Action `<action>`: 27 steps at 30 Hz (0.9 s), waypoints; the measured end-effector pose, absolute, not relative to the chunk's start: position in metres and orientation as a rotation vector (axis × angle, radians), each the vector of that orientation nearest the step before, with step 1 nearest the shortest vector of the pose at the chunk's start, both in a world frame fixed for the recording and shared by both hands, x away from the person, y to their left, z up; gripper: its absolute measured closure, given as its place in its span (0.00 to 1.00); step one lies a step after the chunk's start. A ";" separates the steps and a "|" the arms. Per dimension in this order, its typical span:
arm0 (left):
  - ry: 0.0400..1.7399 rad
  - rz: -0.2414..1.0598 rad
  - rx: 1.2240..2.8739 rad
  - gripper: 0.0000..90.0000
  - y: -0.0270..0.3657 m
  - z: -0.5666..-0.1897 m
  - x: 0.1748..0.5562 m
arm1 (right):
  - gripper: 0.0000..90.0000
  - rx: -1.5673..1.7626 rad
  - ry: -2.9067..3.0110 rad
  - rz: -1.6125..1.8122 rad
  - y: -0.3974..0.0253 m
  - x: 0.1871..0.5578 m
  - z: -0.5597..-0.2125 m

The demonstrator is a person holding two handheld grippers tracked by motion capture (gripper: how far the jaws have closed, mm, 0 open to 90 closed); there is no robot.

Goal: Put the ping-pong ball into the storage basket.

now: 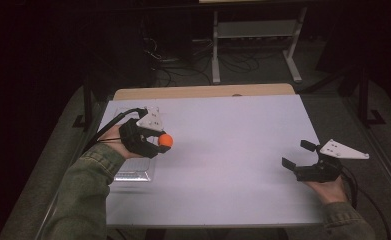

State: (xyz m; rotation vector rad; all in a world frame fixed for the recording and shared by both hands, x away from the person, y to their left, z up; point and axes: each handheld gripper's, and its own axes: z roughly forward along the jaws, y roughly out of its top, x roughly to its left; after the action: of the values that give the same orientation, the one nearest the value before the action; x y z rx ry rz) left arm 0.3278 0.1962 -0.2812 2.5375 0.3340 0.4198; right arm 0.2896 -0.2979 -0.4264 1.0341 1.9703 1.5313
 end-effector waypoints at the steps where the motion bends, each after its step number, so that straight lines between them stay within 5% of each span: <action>1: 0.343 0.421 2.537 0.56 0.198 -0.281 0.328 | 0.00 1.034 1.971 1.531 -0.298 0.290 -0.426; 27: 0.418 0.443 2.595 0.56 0.229 -0.278 0.331 | 0.00 1.034 1.975 1.523 -0.298 0.290 -0.427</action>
State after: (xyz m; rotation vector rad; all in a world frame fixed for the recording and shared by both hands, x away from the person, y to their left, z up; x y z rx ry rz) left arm 0.3310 0.2287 -0.2779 2.5951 0.4183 0.4435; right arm 0.2898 -0.2980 -0.4268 1.0343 1.9751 1.5233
